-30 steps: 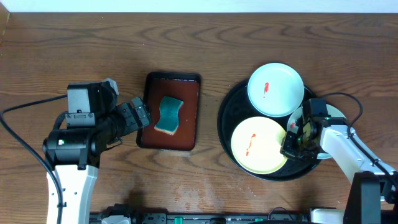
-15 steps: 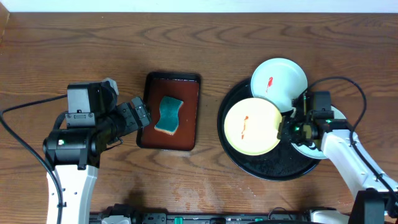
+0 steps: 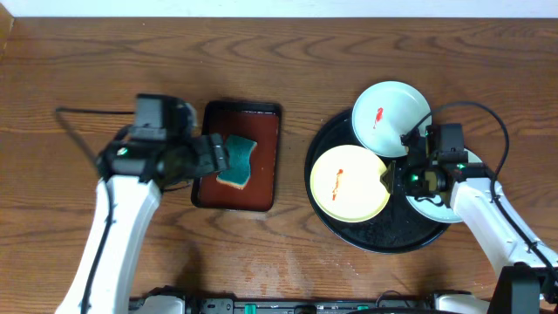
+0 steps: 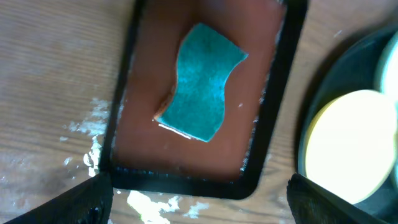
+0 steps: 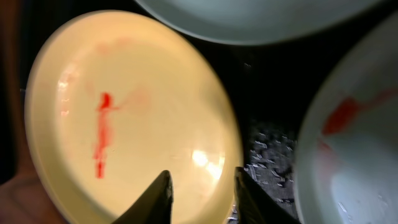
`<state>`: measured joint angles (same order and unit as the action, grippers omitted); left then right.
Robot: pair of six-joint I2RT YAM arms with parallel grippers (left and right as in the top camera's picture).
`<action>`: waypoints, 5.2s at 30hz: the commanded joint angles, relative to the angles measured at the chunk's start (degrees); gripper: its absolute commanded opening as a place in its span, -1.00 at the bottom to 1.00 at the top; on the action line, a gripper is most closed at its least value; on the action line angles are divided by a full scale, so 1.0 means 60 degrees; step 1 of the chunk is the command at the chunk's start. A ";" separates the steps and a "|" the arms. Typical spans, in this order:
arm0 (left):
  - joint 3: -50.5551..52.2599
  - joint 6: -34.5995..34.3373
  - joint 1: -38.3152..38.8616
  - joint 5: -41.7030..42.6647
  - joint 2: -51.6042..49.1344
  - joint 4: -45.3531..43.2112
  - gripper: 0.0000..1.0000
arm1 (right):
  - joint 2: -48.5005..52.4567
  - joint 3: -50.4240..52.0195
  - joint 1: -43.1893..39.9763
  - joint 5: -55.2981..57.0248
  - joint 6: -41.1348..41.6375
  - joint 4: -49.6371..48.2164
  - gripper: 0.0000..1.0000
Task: Clean dirty plates on tray and stack at the side
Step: 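Lower left gripper into the small tray and grasp the green sponge, then carry the sponge with left gripper onto the yellow plate, then scrub the yellow plate with the sponge while right gripper holds it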
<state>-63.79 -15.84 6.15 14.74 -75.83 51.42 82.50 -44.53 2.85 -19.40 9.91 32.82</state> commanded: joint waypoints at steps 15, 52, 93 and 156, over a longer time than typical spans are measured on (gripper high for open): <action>-0.0029 0.0346 0.1348 -0.1359 -0.5074 -0.3107 -0.38 | -0.0463 -0.1005 -0.0022 -0.0408 -0.0871 0.1472 -0.30; -0.2940 -0.1173 0.3814 -0.0535 -0.2597 -0.1089 -0.85 | 0.2379 -0.0878 0.0219 0.0652 0.0372 0.0277 -0.80; -0.3690 -0.2652 0.5792 -0.2142 -0.7624 -0.2237 -0.85 | 0.2947 -0.0878 0.0222 0.0969 0.0557 0.0058 -0.98; -0.5264 -0.1486 0.6051 -0.0131 -0.8426 -0.0171 -0.85 | 0.2947 -0.0878 0.0222 0.0969 0.0550 0.0277 -0.97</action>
<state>-95.35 -24.18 45.17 19.88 -125.49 46.83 98.15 -50.52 3.95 -18.28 13.26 33.58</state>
